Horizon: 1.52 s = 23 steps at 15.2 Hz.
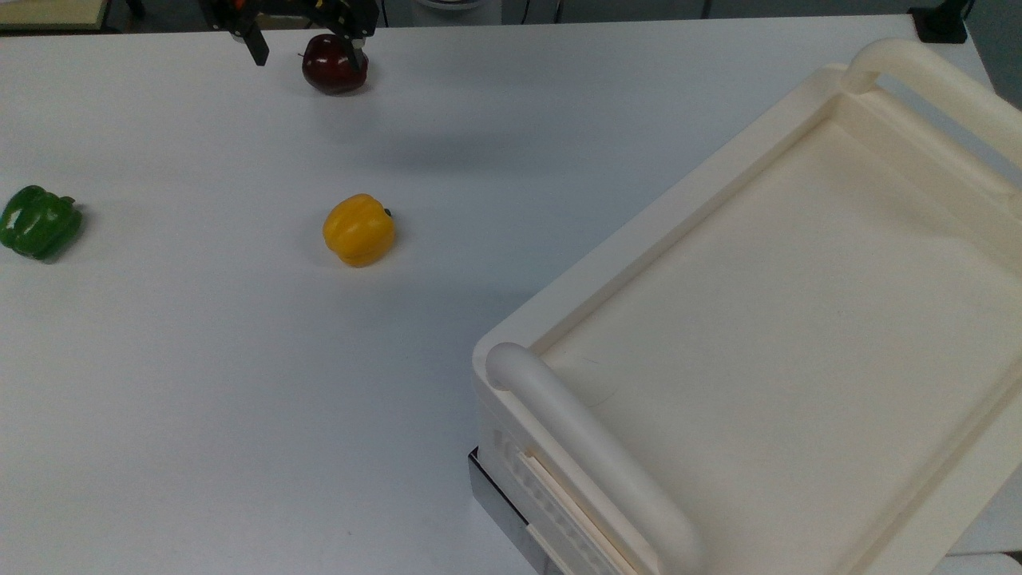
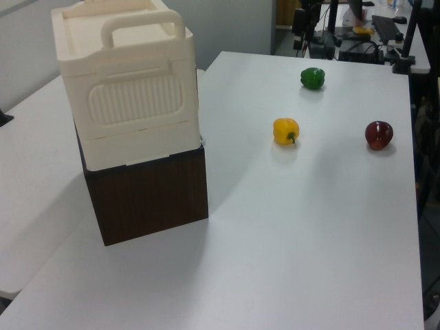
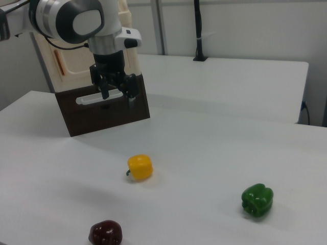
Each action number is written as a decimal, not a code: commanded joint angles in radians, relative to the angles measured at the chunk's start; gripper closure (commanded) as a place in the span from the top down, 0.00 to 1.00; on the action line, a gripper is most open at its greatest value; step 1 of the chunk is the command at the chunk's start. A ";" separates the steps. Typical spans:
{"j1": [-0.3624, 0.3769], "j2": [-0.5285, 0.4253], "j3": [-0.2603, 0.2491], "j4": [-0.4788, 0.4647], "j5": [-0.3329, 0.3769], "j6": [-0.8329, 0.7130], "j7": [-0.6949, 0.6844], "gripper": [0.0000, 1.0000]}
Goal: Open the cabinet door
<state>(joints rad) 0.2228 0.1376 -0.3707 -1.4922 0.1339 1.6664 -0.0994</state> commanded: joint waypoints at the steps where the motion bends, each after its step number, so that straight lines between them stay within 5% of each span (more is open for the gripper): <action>1: 0.012 -0.004 0.012 -0.002 0.062 0.048 0.009 1.00; 5: 0.072 0.010 0.019 -0.002 0.093 0.169 -0.035 1.00; 11: 0.092 0.028 0.136 0.000 0.090 0.311 -0.127 1.00; 18: 0.210 0.050 0.144 0.003 0.087 0.438 -0.167 1.00; 23: 0.224 0.056 0.211 0.012 0.073 0.532 -0.198 1.00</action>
<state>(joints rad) 0.4404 0.1882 -0.1857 -1.4896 0.2131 2.1498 -0.2656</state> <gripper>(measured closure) 0.000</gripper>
